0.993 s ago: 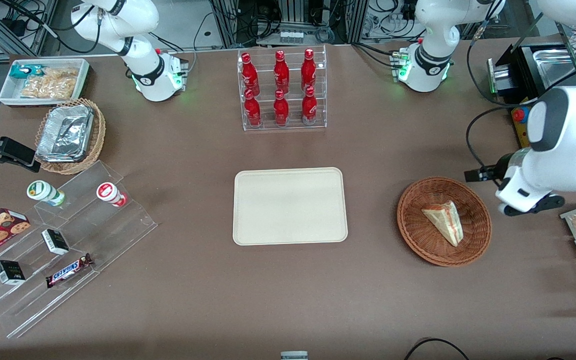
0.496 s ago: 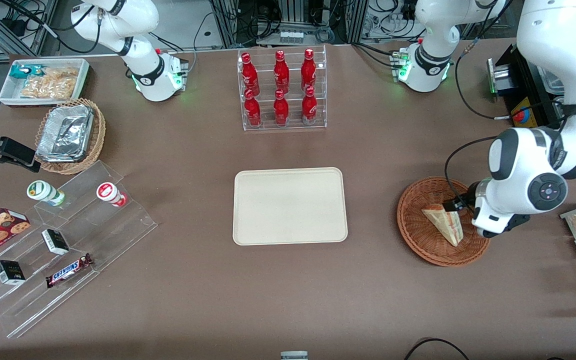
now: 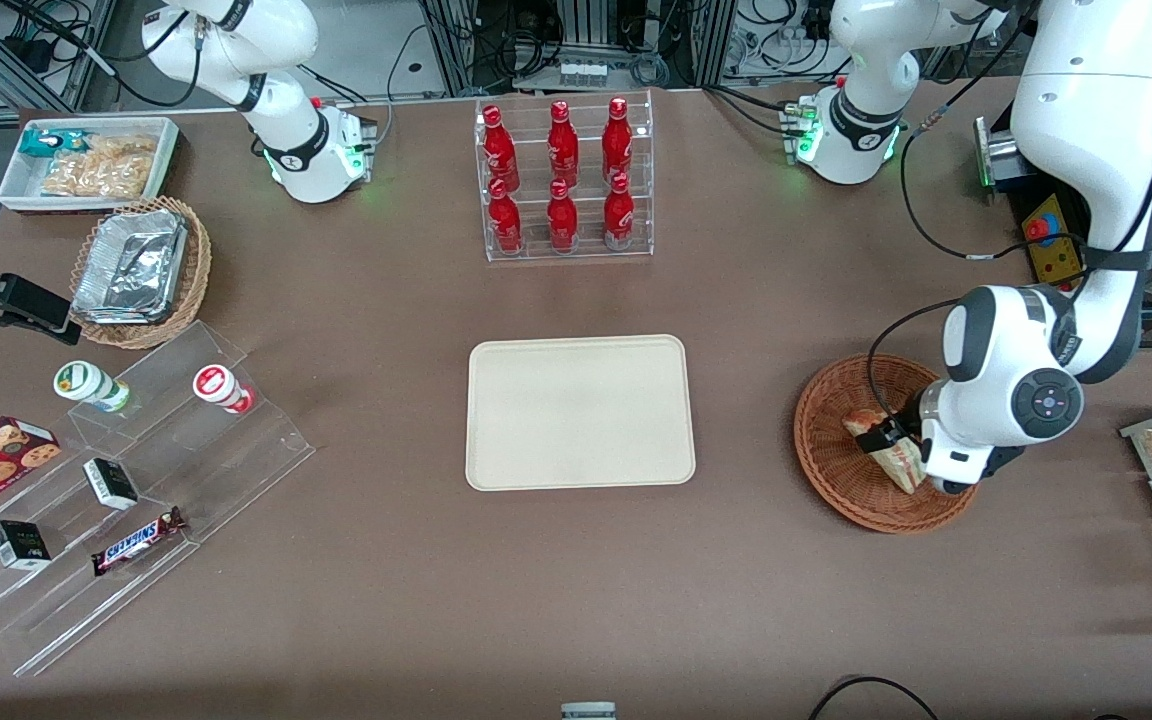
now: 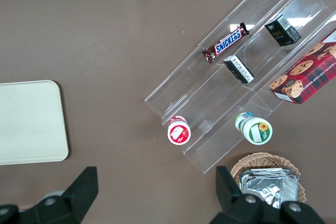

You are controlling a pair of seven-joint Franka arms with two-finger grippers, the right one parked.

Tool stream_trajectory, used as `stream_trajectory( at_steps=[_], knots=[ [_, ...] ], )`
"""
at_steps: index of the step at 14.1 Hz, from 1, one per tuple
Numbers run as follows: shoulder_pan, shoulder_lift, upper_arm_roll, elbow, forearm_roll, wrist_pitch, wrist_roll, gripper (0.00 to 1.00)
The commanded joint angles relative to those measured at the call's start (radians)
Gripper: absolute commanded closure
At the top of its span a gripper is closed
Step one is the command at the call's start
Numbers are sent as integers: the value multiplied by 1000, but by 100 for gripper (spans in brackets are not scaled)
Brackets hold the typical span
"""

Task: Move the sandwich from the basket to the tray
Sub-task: 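Lower the left gripper onto the wrapped sandwich and close on it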

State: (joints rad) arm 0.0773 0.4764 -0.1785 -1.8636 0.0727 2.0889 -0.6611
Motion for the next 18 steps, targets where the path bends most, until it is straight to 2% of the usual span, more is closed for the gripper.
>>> stream_trajectory(
  at_steps=[1, 8, 12, 15, 18],
  knots=[
    [-2, -16, 7, -6, -4, 16, -20, 0],
    [4, -24, 11, 146, -7, -165, -38, 0],
    [1, -5, 10, 139, -11, -142, -106, 0],
    [1, 22, 11, 135, -88, -103, -138, 0],
    [-1, 45, 11, 133, -91, -82, -156, 0]
  ],
)
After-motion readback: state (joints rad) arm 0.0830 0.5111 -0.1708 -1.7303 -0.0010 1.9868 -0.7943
